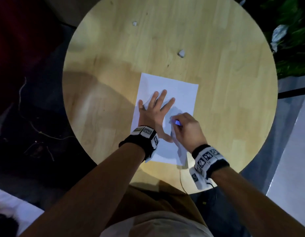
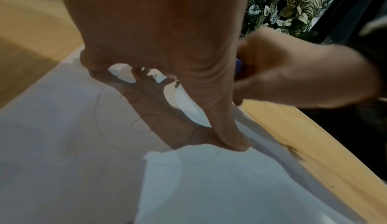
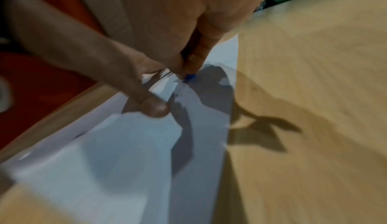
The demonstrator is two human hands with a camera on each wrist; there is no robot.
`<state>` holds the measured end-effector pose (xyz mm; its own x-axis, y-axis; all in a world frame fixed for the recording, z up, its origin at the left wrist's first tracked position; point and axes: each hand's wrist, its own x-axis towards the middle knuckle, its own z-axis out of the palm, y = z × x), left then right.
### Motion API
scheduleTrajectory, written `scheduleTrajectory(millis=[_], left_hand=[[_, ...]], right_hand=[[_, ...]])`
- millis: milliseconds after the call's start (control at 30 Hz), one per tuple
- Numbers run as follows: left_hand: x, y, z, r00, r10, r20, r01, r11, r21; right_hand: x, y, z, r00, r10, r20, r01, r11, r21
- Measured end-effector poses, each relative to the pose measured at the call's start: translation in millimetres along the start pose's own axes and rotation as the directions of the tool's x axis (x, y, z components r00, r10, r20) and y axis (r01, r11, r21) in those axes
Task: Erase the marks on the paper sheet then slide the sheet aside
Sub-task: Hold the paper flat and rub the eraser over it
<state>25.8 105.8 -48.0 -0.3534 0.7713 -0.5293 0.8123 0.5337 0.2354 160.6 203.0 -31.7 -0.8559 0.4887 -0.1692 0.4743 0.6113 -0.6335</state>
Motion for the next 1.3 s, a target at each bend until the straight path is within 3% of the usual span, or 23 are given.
scheduleTrajectory(millis=[100, 167, 233, 267, 333, 400, 533, 733, 933, 1133, 1300], left_hand=[[1.3, -0.1, -2.4, 1.0, -0.002, 0.022, 0.002, 1.0, -0.007], [1.6, 0.4, -2.7, 1.0, -0.002, 0.031, 0.003, 1.0, -0.018], [1.6, 0.7, -2.8, 1.0, -0.002, 0.03, 0.002, 1.0, -0.011], [1.2, 0.9, -2.9, 1.0, -0.003, 0.031, 0.004, 1.0, -0.008], [1.2, 1.2, -3.1, 0.999, -0.008, 0.033, 0.008, 1.0, 0.0], [1.5, 1.5, -3.1, 0.999, -0.01, 0.036, 0.009, 1.0, 0.007], [1.5, 2.5, -3.3, 0.999, -0.013, 0.043, 0.012, 1.0, 0.014], [-1.3, 5.1, -5.9, 0.999, -0.006, 0.042, 0.004, 0.999, 0.04], [1.2, 3.3, -4.3, 0.999, -0.011, 0.031, 0.01, 1.0, 0.029], [-0.2, 3.8, -5.8, 0.999, -0.001, 0.037, 0.0, 0.999, 0.046], [1.1, 3.0, -2.8, 0.999, -0.016, 0.03, 0.015, 1.0, 0.025]], right_hand=[[-9.1, 0.7, -10.2, 0.994, 0.113, -0.01, -0.111, 0.982, 0.153], [4.6, 3.2, -16.2, 0.951, 0.297, -0.086, -0.251, 0.905, 0.343], [15.9, 5.2, -18.8, 0.918, 0.387, -0.089, -0.305, 0.832, 0.463], [17.9, 7.4, -19.0, 0.93, 0.357, -0.087, -0.288, 0.855, 0.431], [14.5, 13.9, -19.1, 0.977, 0.192, -0.089, -0.173, 0.968, 0.184], [5.4, 21.3, -17.0, 0.995, 0.037, -0.094, -0.042, 0.998, -0.048], [-8.9, 23.7, -14.0, 0.992, -0.12, -0.031, 0.115, 0.986, -0.119], [48.1, 28.6, -20.8, 0.991, -0.064, -0.117, 0.045, 0.987, -0.157], [-22.2, 25.0, -15.3, 0.994, -0.107, -0.006, 0.104, 0.976, -0.189], [40.8, 30.9, -18.6, 0.99, -0.067, -0.121, 0.039, 0.975, -0.219], [-33.7, 26.7, -18.1, 0.997, -0.057, -0.055, 0.044, 0.973, -0.225]])
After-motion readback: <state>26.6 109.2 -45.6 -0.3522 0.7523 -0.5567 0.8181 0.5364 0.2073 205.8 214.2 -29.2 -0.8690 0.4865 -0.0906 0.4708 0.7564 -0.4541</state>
